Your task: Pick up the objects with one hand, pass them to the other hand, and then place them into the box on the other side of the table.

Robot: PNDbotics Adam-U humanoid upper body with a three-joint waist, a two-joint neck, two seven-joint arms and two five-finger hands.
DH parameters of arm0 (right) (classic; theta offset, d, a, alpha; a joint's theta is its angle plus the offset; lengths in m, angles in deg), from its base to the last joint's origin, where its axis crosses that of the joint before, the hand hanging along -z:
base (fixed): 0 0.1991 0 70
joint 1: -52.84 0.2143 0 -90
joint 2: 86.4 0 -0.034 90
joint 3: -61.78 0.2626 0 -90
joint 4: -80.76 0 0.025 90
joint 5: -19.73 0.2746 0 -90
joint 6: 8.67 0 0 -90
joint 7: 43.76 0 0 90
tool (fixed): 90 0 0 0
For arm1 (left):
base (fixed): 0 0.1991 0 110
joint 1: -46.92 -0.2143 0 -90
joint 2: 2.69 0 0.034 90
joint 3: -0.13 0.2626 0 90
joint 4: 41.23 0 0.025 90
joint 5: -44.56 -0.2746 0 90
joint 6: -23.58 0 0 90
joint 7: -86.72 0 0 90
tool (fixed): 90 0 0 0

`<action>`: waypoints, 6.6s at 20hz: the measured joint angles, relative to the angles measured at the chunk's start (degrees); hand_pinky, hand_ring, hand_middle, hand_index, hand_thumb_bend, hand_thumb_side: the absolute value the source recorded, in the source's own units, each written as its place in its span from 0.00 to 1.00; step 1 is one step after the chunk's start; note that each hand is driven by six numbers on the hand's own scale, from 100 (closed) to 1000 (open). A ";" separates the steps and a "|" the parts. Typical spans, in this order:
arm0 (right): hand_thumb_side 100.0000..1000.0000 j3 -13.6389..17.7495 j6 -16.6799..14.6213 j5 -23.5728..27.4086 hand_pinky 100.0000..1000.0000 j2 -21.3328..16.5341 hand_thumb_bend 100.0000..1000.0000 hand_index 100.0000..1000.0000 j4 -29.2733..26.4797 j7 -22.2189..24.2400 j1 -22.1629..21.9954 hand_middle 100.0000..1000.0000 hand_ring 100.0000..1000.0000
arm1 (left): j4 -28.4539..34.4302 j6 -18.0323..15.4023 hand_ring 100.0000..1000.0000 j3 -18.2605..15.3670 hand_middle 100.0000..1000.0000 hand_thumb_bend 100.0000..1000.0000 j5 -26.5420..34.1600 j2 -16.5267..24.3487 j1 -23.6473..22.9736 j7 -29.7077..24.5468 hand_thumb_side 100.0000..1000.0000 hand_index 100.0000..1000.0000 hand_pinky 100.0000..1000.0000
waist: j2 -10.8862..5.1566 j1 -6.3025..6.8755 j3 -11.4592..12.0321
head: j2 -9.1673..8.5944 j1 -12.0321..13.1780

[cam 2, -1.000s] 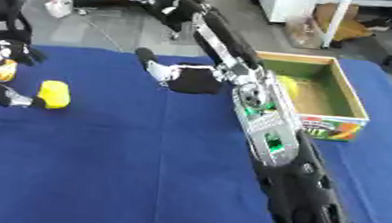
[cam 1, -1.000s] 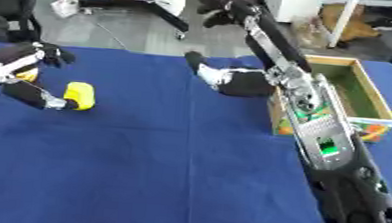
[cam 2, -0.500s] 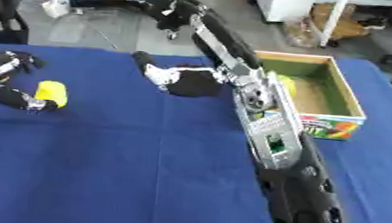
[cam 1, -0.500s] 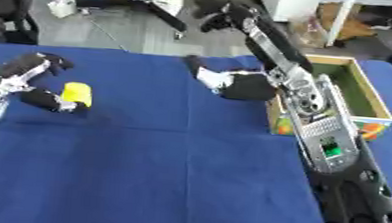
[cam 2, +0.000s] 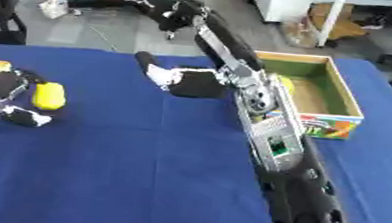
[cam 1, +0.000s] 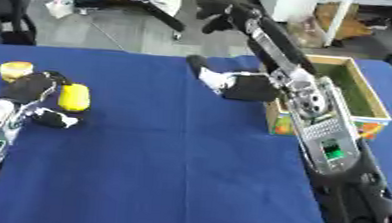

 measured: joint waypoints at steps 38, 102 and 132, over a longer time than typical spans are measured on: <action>0.33 0.55 0.50 0.19 0.78 -0.03 0.18 0.90 -0.70 -0.49 0.61 0.76 0.72 | 47.13 4.87 0.29 -0.16 0.20 0.15 64.33 -0.19 -10.64 -7.77 0.24 0.34 0.47 | 0.03 -0.56 1.25 | -0.06 -0.59; 0.01 -5.46 -0.98 -3.76 0.75 5.84 0.00 0.29 1.74 -7.64 7.15 0.61 0.60 | 48.78 -9.92 0.69 3.60 0.65 0.71 83.32 -4.51 -9.86 -28.44 0.55 0.72 0.79 | 0.03 -0.78 2.32 | -1.48 -3.02; 0.00 19.31 17.42 -11.39 0.66 -6.08 0.05 0.28 34.41 -32.62 10.27 0.56 0.55 | 52.08 -8.20 0.67 -0.35 0.63 0.65 78.83 -3.25 -16.55 -21.10 0.60 0.71 0.79 | -0.03 -0.27 5.08 | 1.16 -2.85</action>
